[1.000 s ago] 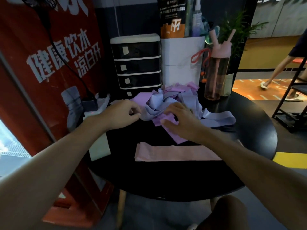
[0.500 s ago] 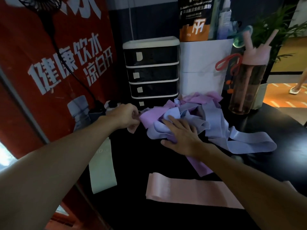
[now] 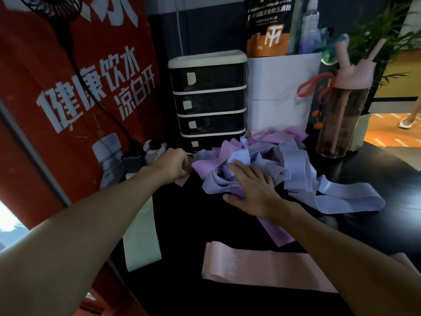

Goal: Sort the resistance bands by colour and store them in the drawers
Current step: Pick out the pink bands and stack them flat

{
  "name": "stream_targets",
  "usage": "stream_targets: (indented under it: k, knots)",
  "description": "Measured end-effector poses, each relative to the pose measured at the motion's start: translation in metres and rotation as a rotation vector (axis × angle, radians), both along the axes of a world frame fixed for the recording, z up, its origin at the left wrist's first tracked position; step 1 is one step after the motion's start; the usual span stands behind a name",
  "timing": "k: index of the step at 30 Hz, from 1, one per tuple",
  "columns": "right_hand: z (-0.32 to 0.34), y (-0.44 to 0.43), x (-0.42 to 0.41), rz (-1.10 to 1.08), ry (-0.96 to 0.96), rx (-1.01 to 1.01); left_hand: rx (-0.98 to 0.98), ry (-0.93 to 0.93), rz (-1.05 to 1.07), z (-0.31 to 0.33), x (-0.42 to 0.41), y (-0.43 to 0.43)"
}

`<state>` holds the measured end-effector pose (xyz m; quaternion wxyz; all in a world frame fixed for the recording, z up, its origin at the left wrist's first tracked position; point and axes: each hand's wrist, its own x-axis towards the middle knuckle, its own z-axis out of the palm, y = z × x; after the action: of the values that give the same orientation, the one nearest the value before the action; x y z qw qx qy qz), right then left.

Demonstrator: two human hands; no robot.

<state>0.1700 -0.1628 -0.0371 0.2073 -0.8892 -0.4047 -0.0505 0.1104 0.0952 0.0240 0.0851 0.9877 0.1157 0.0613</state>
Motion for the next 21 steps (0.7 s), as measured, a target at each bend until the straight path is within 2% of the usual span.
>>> stream_targets:
  k: [7, 14, 18, 21]
  knots:
    - [-0.001, 0.0, 0.0, -0.016, 0.024, 0.034, 0.005, -0.14, 0.008, 0.012, -0.01, -0.01]
    - [0.013, -0.004, -0.009, 0.0, 0.103, 0.067, -0.057, -0.379, -0.071, 0.07, -0.035, -0.038]
    - [0.036, -0.006, -0.021, -0.046, -0.009, 0.134, -0.095, -0.485, -0.133, 0.095, -0.05, -0.059]
    - [0.057, -0.005, -0.031, -0.072, 0.021, 0.332, -0.139, -0.551, -0.186, 0.106, -0.06, -0.071]
